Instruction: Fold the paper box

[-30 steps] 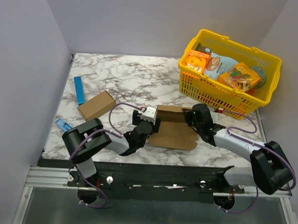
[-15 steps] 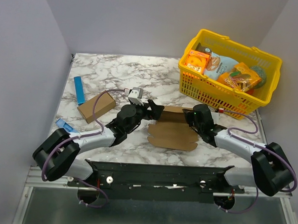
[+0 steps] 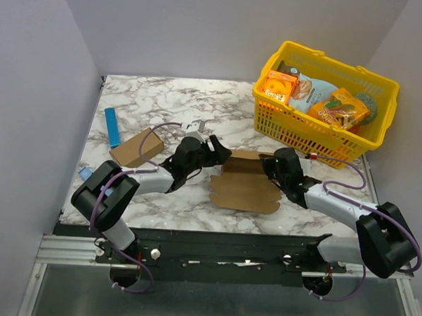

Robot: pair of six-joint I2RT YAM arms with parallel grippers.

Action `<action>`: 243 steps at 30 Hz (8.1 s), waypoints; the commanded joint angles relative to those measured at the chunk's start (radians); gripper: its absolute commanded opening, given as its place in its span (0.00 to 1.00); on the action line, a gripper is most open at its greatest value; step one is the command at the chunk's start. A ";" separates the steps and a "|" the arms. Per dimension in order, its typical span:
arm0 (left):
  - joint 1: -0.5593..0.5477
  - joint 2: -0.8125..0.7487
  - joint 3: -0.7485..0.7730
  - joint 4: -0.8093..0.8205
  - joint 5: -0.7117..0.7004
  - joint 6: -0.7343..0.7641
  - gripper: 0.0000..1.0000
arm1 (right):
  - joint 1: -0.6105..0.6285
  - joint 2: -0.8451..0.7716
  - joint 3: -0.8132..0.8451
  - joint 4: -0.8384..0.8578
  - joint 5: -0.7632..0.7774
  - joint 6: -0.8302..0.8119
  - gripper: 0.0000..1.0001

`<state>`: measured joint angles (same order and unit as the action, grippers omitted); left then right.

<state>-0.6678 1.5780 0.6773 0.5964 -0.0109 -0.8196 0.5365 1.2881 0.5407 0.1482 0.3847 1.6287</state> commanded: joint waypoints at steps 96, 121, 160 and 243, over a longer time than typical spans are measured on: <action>0.071 0.151 0.001 0.020 0.423 0.303 0.26 | -0.018 0.047 0.433 -0.406 -0.694 -1.847 0.85; 0.071 0.166 0.034 -0.003 0.433 0.341 0.22 | 0.066 0.106 0.370 -0.458 -0.566 -1.842 0.86; 0.159 -0.165 -0.145 -0.030 0.141 0.557 0.91 | 0.091 0.183 0.364 -0.452 -0.466 -1.871 0.55; -0.289 0.381 0.013 0.525 -0.652 0.826 0.25 | 0.091 0.168 0.343 -0.430 -0.503 -1.839 0.51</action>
<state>-0.9466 1.9736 0.7082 1.1484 -0.5560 -0.1501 0.6079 1.4582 0.8997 -0.1932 -0.1242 -0.2726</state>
